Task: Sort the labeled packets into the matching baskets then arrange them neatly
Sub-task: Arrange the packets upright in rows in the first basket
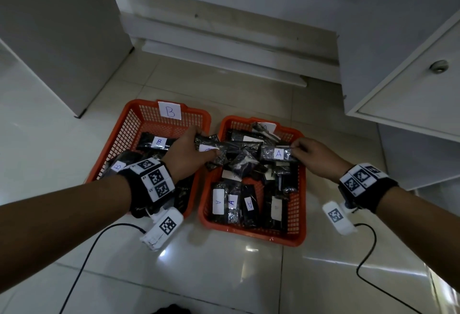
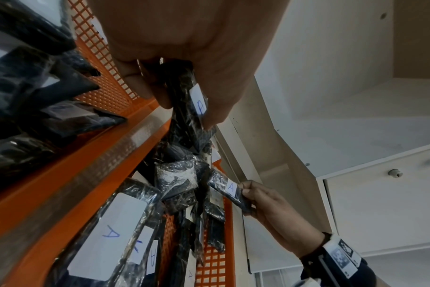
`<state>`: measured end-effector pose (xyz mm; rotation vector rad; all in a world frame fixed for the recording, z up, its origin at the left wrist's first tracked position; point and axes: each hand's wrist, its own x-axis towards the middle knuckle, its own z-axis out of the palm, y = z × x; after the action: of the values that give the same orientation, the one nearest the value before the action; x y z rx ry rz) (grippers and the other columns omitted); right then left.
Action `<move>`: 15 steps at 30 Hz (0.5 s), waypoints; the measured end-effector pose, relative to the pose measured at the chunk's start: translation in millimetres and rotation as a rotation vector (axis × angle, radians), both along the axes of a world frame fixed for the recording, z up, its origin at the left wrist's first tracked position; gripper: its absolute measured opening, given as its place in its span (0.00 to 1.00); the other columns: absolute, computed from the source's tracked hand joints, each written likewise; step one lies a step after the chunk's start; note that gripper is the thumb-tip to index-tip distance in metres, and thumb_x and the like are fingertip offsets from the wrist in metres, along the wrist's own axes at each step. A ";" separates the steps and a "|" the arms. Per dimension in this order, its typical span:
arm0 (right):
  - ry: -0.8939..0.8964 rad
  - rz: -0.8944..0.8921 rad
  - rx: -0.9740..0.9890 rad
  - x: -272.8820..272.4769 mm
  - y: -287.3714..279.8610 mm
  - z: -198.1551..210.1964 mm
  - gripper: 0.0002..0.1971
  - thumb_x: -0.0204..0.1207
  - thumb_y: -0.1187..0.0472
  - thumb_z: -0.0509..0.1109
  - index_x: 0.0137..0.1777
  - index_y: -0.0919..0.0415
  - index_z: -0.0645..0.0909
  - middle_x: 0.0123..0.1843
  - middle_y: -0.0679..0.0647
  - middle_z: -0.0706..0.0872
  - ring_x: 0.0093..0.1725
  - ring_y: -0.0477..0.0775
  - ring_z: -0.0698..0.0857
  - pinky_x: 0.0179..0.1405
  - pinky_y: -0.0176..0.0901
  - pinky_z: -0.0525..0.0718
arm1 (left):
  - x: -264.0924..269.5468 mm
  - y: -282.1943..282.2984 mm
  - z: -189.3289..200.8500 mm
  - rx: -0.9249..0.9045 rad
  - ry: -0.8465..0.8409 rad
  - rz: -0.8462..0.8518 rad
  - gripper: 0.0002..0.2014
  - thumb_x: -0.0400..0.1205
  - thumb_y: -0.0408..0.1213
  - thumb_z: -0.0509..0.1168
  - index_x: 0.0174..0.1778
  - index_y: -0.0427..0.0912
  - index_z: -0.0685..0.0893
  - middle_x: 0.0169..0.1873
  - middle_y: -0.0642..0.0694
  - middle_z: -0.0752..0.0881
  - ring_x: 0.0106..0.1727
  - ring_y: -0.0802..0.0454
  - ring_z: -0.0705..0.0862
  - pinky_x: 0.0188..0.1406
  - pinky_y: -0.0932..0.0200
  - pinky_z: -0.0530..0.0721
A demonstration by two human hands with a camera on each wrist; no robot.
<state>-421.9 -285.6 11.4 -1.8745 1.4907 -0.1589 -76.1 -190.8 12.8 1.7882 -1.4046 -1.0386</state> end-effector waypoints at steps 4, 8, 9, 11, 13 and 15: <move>-0.054 0.005 0.028 2.4 -0.2 -7.8 0.05 0.88 0.54 0.67 0.53 0.51 0.84 0.53 0.50 0.91 0.52 0.53 0.90 0.47 0.48 0.85 | 1.9 3.0 -2.7 -0.013 -0.013 0.012 0.23 0.77 0.46 0.80 0.62 0.48 0.78 0.50 0.53 0.88 0.49 0.58 0.89 0.48 0.57 0.89; -0.085 -0.063 -0.050 1.0 -4.5 -4.1 0.07 0.88 0.53 0.68 0.53 0.54 0.85 0.54 0.50 0.91 0.52 0.51 0.90 0.48 0.47 0.85 | 1.3 4.8 -5.5 0.024 0.003 -0.023 0.22 0.78 0.43 0.80 0.61 0.47 0.76 0.50 0.54 0.88 0.48 0.61 0.88 0.40 0.68 0.83; -0.074 -0.080 -0.086 -0.2 -6.9 -4.0 0.07 0.88 0.53 0.68 0.54 0.54 0.85 0.54 0.50 0.91 0.52 0.50 0.89 0.45 0.45 0.84 | 1.0 5.1 -6.8 0.032 0.010 -0.030 0.22 0.78 0.43 0.79 0.62 0.46 0.77 0.50 0.53 0.88 0.48 0.62 0.87 0.39 0.71 0.82; -0.022 -0.080 -0.134 -2.5 -11.5 -5.5 0.08 0.88 0.51 0.68 0.57 0.54 0.85 0.55 0.51 0.91 0.51 0.48 0.88 0.41 0.42 0.81 | -0.1 4.9 -9.3 0.030 0.002 -0.036 0.22 0.79 0.42 0.79 0.62 0.43 0.77 0.50 0.54 0.87 0.47 0.67 0.85 0.36 0.78 0.79; 0.110 -0.032 -0.167 -3.3 -12.1 -8.5 0.11 0.86 0.49 0.69 0.58 0.54 0.86 0.58 0.54 0.90 0.51 0.51 0.87 0.43 0.43 0.80 | -1.3 3.5 -10.4 0.017 -0.031 -0.043 0.22 0.78 0.43 0.79 0.62 0.43 0.77 0.51 0.53 0.86 0.46 0.69 0.83 0.34 0.80 0.77; 0.379 0.061 -0.366 0.5 -6.6 -8.4 0.17 0.83 0.45 0.70 0.63 0.56 0.85 0.61 0.59 0.84 0.57 0.63 0.82 0.52 0.52 0.82 | -2.1 1.2 -11.3 0.011 -0.049 -0.050 0.22 0.78 0.44 0.79 0.62 0.44 0.78 0.52 0.52 0.86 0.46 0.68 0.84 0.33 0.80 0.77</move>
<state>-421.4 -292.2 3.0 -2.3399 1.7430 -0.0498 -78.2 -189.6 1.5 1.8065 -1.4825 -1.0359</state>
